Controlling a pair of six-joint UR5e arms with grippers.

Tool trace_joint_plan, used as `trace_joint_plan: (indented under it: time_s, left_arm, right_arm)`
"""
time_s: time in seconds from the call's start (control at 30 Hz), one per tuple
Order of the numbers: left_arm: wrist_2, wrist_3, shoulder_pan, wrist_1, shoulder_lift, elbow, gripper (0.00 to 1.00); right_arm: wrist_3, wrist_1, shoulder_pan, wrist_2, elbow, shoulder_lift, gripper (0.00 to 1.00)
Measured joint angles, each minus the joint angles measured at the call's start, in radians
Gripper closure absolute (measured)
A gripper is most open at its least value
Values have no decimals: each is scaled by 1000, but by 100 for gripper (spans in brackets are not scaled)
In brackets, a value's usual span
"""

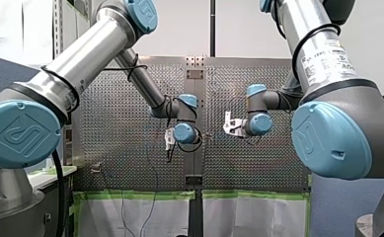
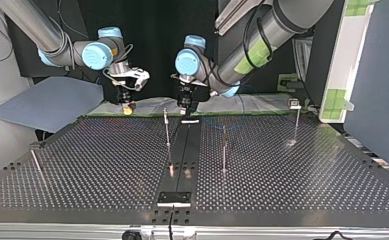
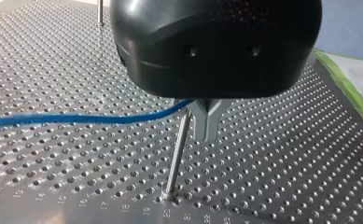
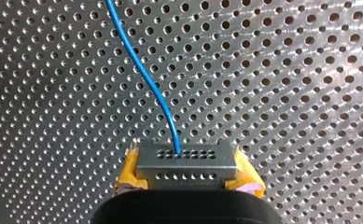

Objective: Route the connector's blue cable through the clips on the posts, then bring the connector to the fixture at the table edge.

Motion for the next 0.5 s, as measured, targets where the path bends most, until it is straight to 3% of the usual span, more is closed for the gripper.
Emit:
trace_joint_plan:
  time_s: [0.5]
  left_arm:
    - [19, 0, 16, -11, -13, 15, 100]
  right_arm:
    - [5, -17, -8, 12, -1, 1, 100]
